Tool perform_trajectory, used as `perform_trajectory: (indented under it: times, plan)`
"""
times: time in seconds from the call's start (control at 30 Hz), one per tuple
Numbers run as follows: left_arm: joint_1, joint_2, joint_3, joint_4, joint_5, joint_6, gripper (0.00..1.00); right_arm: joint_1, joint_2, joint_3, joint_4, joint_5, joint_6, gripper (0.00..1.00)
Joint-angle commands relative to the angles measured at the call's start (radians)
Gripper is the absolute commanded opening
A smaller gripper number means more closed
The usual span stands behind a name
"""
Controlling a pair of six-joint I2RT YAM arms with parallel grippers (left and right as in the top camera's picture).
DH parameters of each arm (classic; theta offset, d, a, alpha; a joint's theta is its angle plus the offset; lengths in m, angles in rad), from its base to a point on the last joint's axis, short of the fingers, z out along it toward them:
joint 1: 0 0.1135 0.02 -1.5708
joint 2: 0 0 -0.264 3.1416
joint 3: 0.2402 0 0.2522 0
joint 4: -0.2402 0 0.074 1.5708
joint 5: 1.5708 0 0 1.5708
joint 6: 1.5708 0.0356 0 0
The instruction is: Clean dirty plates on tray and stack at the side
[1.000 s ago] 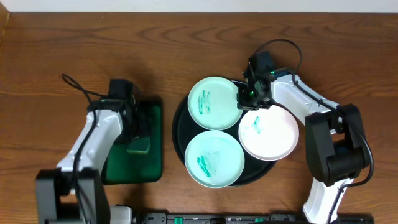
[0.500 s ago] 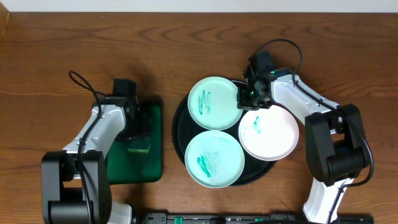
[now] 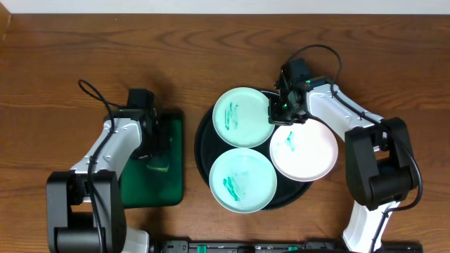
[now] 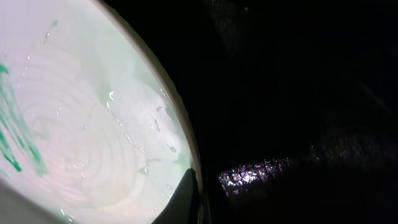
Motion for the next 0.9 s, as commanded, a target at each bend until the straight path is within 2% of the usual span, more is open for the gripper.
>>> perform_trajectory:
  times: [0.0,0.27,0.43,0.67,0.87]
  plan:
    - [0.001,-0.106,0.048,-0.045,-0.012,-0.01,0.08,0.008,0.001,-0.007,-0.011,0.004,-0.023,0.01]
    - [-0.006,-0.399,0.057,-0.16,-0.016,-0.009,0.07,0.008,0.001,-0.007,-0.011,0.004,-0.023,0.01]
    - [-0.006,-0.499,0.057,-0.168,-0.016,0.022,0.07,0.007,0.001,-0.007,-0.007,0.004,-0.023,0.01]
    - [-0.006,-0.645,0.056,0.013,-0.026,0.1,0.07,0.007,0.001,-0.007,-0.006,0.004,-0.023,0.01]
    - [-0.006,-0.706,0.056,0.105,-0.074,0.108,0.07,0.007,0.001,-0.007,-0.013,0.004,-0.031,0.01]
